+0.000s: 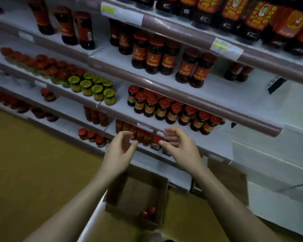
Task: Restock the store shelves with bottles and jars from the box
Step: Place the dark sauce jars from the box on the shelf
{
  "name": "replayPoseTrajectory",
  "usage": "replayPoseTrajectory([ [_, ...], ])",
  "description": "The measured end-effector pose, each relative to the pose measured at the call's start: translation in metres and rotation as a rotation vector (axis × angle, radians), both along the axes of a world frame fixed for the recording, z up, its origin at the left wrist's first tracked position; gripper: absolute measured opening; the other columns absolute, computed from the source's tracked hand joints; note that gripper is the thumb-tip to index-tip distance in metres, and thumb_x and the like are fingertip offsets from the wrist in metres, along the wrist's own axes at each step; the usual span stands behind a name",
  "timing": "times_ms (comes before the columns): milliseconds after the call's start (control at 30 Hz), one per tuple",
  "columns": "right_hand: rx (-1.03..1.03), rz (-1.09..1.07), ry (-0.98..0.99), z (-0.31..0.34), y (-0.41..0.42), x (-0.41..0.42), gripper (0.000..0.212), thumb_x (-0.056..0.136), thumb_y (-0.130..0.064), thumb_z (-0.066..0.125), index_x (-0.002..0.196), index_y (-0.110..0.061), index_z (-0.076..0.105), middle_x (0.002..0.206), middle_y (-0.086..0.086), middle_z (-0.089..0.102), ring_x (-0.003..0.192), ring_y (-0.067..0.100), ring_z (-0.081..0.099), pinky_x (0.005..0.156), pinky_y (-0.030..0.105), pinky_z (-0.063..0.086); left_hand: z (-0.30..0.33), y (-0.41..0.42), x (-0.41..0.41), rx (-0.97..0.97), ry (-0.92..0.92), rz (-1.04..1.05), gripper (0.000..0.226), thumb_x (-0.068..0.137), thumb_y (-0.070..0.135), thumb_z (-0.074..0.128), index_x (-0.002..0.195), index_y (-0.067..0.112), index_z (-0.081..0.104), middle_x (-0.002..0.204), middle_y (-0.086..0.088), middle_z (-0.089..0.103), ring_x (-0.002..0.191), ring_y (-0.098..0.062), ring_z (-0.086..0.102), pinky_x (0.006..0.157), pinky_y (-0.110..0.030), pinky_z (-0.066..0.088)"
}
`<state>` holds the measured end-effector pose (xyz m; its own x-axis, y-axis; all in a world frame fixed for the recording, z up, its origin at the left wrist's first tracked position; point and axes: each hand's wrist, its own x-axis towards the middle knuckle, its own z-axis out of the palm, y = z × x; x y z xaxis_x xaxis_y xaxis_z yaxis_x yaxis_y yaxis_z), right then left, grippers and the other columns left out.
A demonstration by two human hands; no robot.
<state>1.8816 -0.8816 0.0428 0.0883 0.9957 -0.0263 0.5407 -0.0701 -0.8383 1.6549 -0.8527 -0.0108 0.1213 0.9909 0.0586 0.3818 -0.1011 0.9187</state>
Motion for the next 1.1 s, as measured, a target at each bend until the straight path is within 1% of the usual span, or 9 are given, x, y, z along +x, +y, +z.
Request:
replayPoseTrajectory([
  [133,-0.053,0.141,-0.094,-0.021,0.006,0.006,0.046,0.096,-0.034,0.076,0.138,-0.027,0.059,0.127,-0.013,0.063,0.117,0.001,0.062,0.102,0.027,0.056,-0.020,-0.013,-0.002,-0.029,0.039,0.044,0.036,0.098,0.036,0.067,0.131,0.025,0.058,0.123,0.014,0.065,0.113,0.002,0.062,0.096,-0.033,0.058],
  [333,-0.147,0.368,-0.185,-0.091,0.034,0.048,0.046,0.097,-0.034,0.074,0.139,-0.027,0.058,0.133,-0.010,0.060,0.119,0.004,0.059,0.103,0.029,0.054,-0.063,-0.021,0.047,-0.118,0.185,0.108,0.038,0.097,0.032,0.070,0.131,0.029,0.054,0.126,0.013,0.062,0.118,-0.002,0.059,0.101,-0.023,0.050],
  [433,-0.222,0.472,-0.191,-0.143,0.045,0.074,0.047,0.096,-0.032,0.075,0.140,-0.026,0.057,0.131,-0.012,0.059,0.116,0.004,0.060,0.101,0.026,0.054,-0.108,-0.021,0.077,-0.170,0.338,0.111,0.044,0.095,0.032,0.072,0.135,0.022,0.055,0.128,0.004,0.063,0.119,-0.011,0.059,0.102,-0.028,0.048],
  [567,-0.310,0.592,-0.239,-0.218,0.059,0.093,0.048,0.095,-0.027,0.077,0.139,-0.019,0.059,0.132,-0.003,0.061,0.117,0.009,0.061,0.104,0.031,0.054,-0.180,-0.026,0.111,-0.317,0.429,0.125,0.051,0.093,0.025,0.073,0.139,0.015,0.053,0.132,-0.005,0.061,0.124,-0.022,0.056,0.105,-0.031,0.045],
  [700,-0.433,0.668,-0.322,-0.319,0.055,0.099,0.053,0.094,-0.031,0.077,0.142,-0.025,0.055,0.136,-0.006,0.057,0.125,0.013,0.059,0.105,0.037,0.054,-0.274,-0.040,0.132,-0.489,0.491,0.112,0.057,0.093,0.023,0.070,0.144,0.016,0.047,0.133,-0.005,0.054,0.125,-0.022,0.051,0.106,-0.035,0.045],
  [833,-0.574,0.709,-0.329,-0.437,0.041,0.104,0.050,0.098,-0.026,0.073,0.144,-0.023,0.053,0.137,-0.008,0.053,0.126,0.012,0.056,0.099,0.025,0.049,-0.395,-0.056,0.151,-0.637,0.513,0.112,0.060,0.092,0.022,0.071,0.145,0.014,0.045,0.132,-0.007,0.053,0.125,-0.027,0.051,0.106,-0.036,0.045],
  [900,-0.643,0.720,-0.365,-0.507,0.029,0.105,0.049,0.098,-0.026,0.072,0.143,-0.022,0.054,0.139,-0.006,0.054,0.126,0.014,0.057,0.102,0.031,0.051,-0.463,-0.065,0.161,-0.712,0.525,0.083,0.058,0.095,0.025,0.069,0.146,0.016,0.044,0.133,-0.006,0.051,0.123,-0.026,0.049,0.107,-0.034,0.044],
  [1000,-0.726,0.763,-0.420,-0.592,0.012,0.105,0.041,0.097,-0.023,0.070,0.135,-0.022,0.056,0.133,-0.003,0.054,0.123,0.020,0.058,0.095,0.036,0.051,-0.541,-0.071,0.172,-0.752,0.571,0.034,0.055,0.098,0.028,0.064,0.147,0.017,0.042,0.136,-0.005,0.050,0.124,-0.026,0.049,0.106,-0.035,0.044],
  [1100,-0.796,0.783,-0.479,-0.681,0.001,0.103,0.049,0.096,-0.019,0.069,0.140,-0.022,0.050,0.142,0.001,0.049,0.129,0.027,0.054,0.099,0.040,0.049,-0.630,-0.067,0.180,-0.846,0.642,-0.017,0.056,0.098,0.028,0.064,0.147,0.018,0.041,0.140,-0.007,0.047,0.129,-0.028,0.048,0.108,-0.039,0.045],
])
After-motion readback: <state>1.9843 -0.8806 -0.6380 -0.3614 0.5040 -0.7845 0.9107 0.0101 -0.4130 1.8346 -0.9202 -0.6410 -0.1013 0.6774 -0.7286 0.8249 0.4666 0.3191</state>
